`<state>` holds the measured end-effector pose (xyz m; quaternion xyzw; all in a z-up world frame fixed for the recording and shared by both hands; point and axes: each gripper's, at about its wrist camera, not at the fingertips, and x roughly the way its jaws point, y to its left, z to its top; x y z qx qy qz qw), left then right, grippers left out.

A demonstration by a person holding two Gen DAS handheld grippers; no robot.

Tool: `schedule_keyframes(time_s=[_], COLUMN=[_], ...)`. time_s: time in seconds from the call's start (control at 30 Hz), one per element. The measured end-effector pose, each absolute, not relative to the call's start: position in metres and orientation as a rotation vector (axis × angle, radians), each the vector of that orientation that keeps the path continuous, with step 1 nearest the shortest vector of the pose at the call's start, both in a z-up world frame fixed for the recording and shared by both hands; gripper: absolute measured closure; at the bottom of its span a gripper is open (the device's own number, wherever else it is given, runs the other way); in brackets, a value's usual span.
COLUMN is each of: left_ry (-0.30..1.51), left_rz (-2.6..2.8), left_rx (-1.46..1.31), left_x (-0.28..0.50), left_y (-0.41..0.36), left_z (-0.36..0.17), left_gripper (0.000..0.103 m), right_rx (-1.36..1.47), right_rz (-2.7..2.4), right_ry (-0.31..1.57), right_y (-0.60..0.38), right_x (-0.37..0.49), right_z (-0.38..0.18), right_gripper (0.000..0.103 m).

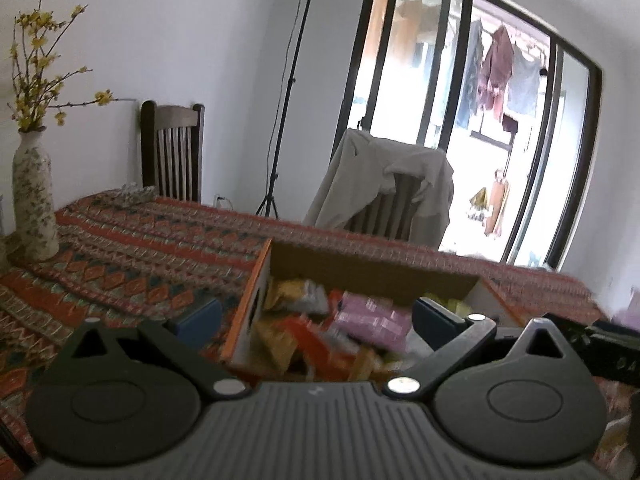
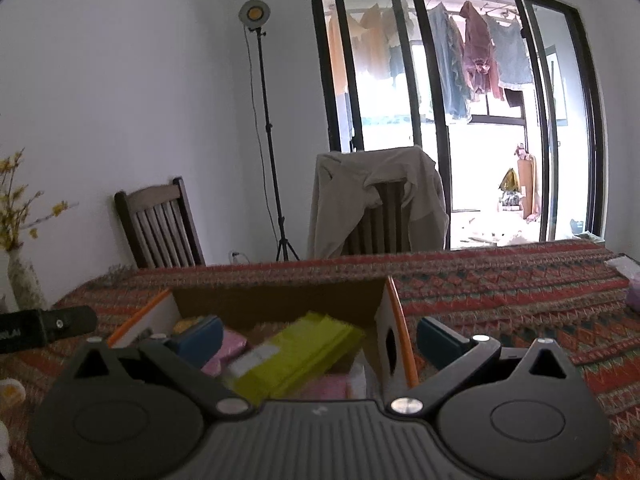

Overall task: Organize snacks
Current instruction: 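Move both grippers back from the box to the snack pile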

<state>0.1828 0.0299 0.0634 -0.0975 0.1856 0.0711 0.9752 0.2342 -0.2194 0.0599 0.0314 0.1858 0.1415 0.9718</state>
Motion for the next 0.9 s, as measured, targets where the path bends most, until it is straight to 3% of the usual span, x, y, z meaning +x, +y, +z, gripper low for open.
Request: schedule_keyframes(time_s=[0.37,0.9], left_ry=[0.536,0.537], left_rz=[0.178,0.150], left_rx=[-0.163,-0.216], left_x=[0.128,0.121], left_y=[0.044,0.055], left_z=[-0.002,-0.015], left_gripper=[0.000,0.000], right_rx=[0.038,0.018], right_rz=[0.293,0.319], right_ry=[0.522,0.619], right_y=[-0.234,-0.224], right_x=[0.174,0.156], right_z=[0.012,-0.010], right_gripper=[0.000,0.000])
